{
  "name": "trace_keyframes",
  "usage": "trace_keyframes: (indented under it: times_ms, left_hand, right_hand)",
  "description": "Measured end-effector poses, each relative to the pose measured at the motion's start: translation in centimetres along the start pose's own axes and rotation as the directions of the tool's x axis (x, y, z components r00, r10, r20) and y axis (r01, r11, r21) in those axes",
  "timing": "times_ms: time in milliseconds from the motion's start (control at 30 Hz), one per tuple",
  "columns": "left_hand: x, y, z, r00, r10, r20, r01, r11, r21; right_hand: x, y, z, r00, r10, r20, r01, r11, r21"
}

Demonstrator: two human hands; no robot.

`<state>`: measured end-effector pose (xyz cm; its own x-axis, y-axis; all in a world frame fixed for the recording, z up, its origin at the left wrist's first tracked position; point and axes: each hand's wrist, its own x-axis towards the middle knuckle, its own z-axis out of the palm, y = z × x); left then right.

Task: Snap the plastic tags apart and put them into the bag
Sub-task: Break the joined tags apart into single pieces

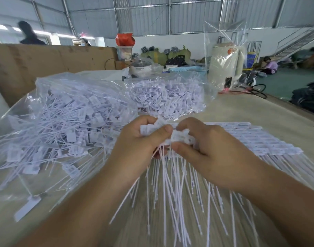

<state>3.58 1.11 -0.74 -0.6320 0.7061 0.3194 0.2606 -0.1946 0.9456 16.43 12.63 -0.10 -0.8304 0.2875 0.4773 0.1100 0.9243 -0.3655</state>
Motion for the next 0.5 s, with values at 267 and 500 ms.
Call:
trace_keyframes:
  times_ms: [267,500]
  left_hand:
    - [-0.1,-0.3,-0.1,0.994,0.039,0.103,-0.048,0.995,0.092]
    - [0.3,0.4,-1.0,1.0,0.028,-0.012,-0.027,0.997,0.066]
  right_hand:
    - [0.0,0.1,0.3,0.991,-0.055,0.119,0.054,0.998,0.009]
    - [0.0,0.5,-1.1,0.998,-0.024,0.059,0.019,0.996,0.084]
